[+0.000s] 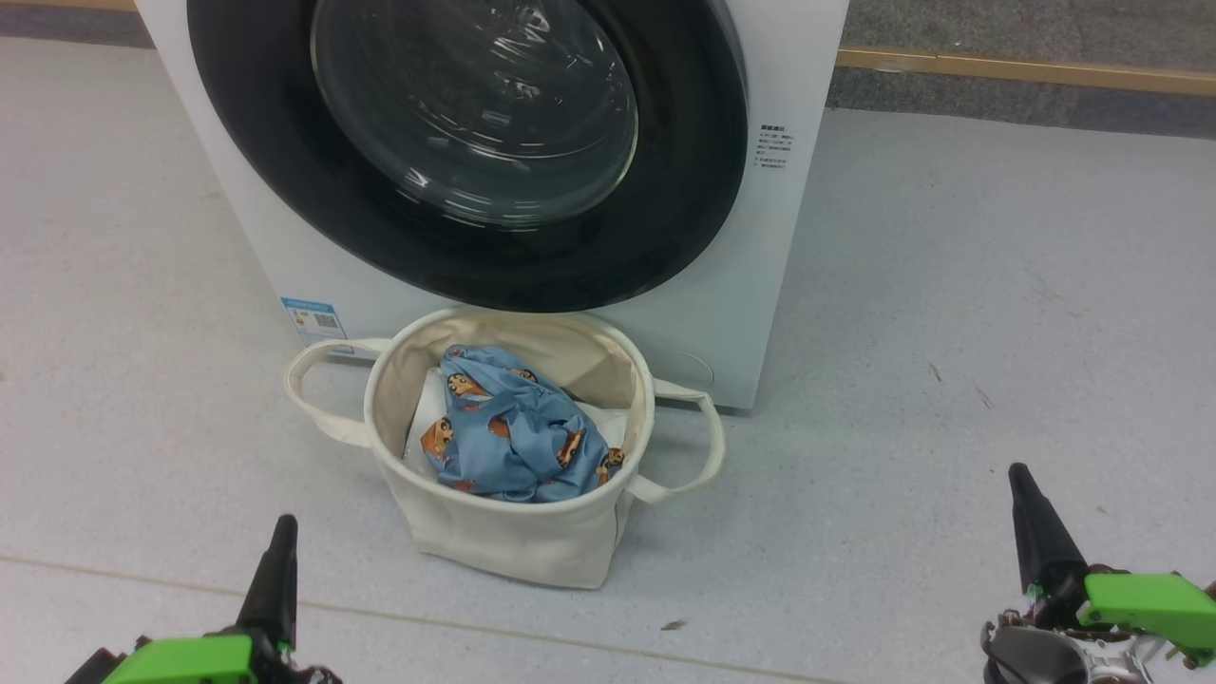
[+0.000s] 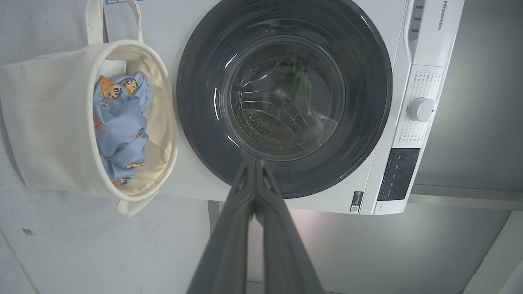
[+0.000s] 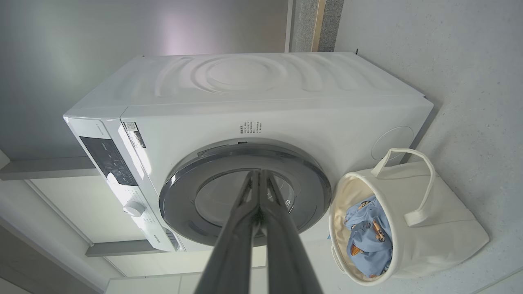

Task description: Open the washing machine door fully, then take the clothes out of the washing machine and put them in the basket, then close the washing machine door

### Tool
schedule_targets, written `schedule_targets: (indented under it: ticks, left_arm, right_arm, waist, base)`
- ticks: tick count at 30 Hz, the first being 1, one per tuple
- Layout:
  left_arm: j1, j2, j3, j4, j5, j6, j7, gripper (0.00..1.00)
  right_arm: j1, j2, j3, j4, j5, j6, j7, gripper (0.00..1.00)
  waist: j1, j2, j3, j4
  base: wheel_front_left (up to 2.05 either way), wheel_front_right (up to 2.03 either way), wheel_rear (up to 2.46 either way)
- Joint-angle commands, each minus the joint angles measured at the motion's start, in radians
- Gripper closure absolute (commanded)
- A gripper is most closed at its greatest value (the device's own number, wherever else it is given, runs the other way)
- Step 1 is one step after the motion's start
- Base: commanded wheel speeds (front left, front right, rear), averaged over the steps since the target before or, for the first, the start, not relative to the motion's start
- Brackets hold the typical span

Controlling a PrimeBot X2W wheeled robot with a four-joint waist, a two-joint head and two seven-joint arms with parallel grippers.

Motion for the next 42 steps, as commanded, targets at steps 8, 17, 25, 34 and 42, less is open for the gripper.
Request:
schedule_targets:
  ticks: [8, 17, 25, 34, 42]
  left_arm:
    - [-0.026, 0.006, 0.034, -0.039, -0.003, -0.007, 0.008, 1.00]
    - [-0.026, 0.006, 0.034, -0.039, -0.003, -0.007, 0.008, 1.00]
    - [-0.026, 0.006, 0.034, -0.039, -0.003, -0.007, 0.008, 1.00]
    - [-0.026, 0.006, 0.034, -0.039, -0.003, -0.007, 0.008, 1.00]
    - [-0.026, 0.006, 0.034, -0.039, -0.003, -0.007, 0.008, 1.00]
  right_arm:
    - [-0.015, -0.006, 0.020, -0.040, 0.006, 0.000, 0.007, 1.00]
    - [-0.015, -0.006, 0.020, -0.040, 0.006, 0.000, 0.007, 1.00]
    - [-0.015, -0.006, 0.020, -0.040, 0.006, 0.000, 0.007, 1.00]
    - [-0.015, -0.006, 0.020, -0.040, 0.006, 0.000, 0.007, 1.00]
    - [-0.015, -0.006, 0.020, -0.040, 0.006, 0.000, 0.007, 1.00]
  waist:
    - [0.0000, 0.0000, 0.000, 0.000]
    - [0.0000, 0.0000, 0.000, 0.000]
    - [0.0000, 0.0000, 0.000, 0.000]
    - [0.0000, 0.0000, 0.000, 0.000]
    - [0.0000, 0.0000, 0.000, 0.000]
  base:
    - [0.00, 0.00, 0.00]
    - [0.00, 0.00, 0.00]
    - [0.00, 0.00, 0.00]
    - [0.00, 0.00, 0.00]
    - [0.00, 0.00, 0.00]
